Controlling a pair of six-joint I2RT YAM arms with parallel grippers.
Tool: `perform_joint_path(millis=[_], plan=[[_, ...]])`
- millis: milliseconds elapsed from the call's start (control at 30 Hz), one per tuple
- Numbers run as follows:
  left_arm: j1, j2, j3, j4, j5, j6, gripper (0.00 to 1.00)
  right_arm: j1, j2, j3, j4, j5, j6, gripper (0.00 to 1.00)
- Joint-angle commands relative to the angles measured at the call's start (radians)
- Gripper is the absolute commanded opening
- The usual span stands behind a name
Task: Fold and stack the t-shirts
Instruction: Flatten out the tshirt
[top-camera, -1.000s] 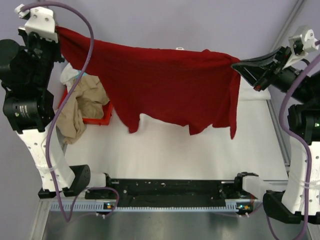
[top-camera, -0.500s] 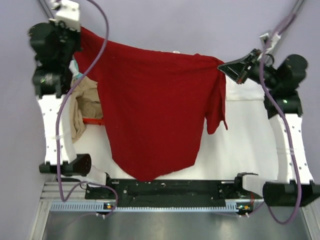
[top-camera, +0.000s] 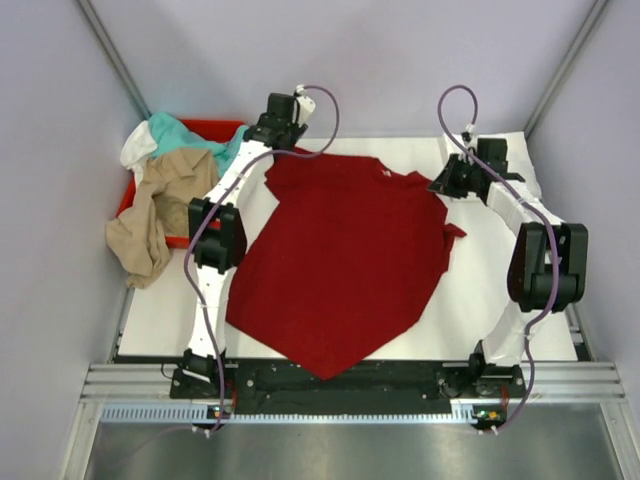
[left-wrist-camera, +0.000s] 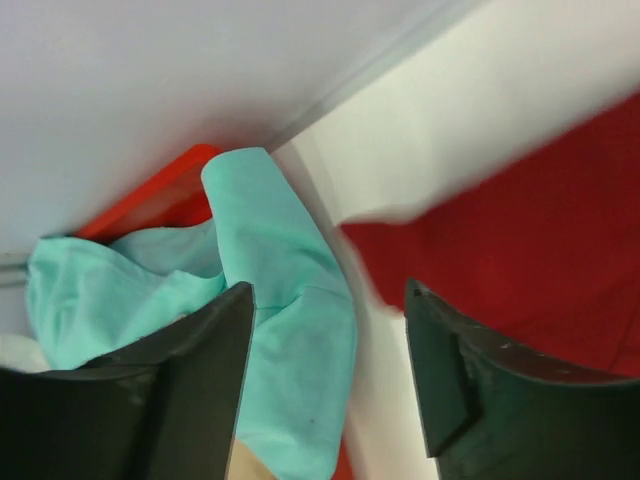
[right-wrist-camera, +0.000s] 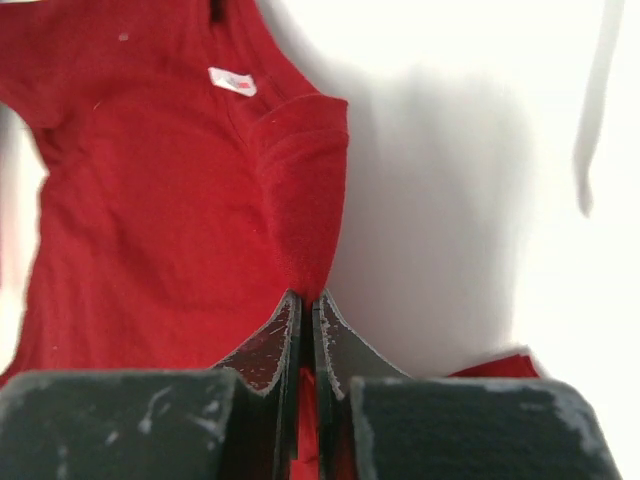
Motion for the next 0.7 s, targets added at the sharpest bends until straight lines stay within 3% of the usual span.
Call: perform_joint_path(millis=[0, 200, 267, 400, 500, 567, 667], plan=[[-0.040, -0.069, 0.063, 0.014, -0.033, 0.040, 0.75, -0.004, 0.052, 0.083, -0.015, 0.134, -0.047, 0.00], [-0.142, -0.360, -0.388, -0.069, 0.174, 0.116, 0.79, -0.004, 0.095, 0.112, -0.065, 0.151, -0.044, 0.00], [-0.156, -0.447, -0.511, -0.157, 0.269, 0.101, 0.75, -0.004, 0.089, 0.105, -0.072, 0.148, -0.047, 0.00], [-0.158, -0.540, -0.719, -0.354, 0.437, 0.077, 0.58, -0.004, 0.066, 0.072, -0.075, 0.133, -0.054, 0.00], [-0.158, -0.563, -0.874, -0.406, 0.483, 0.043, 0.46, -0.004, 0.052, 0.051, -0.076, 0.128, -0.058, 0.00], [-0.159, -0.574, -0.983, -0.367, 0.507, 0.040, 0.45, -0.004, 0.044, 0.039, -0.076, 0.128, -0.056, 0.00], [-0.158, -0.542, -1.057, -0.314, 0.437, 0.031, 0.44, -0.002, 0.032, 0.020, -0.081, 0.136, -0.047, 0.00]])
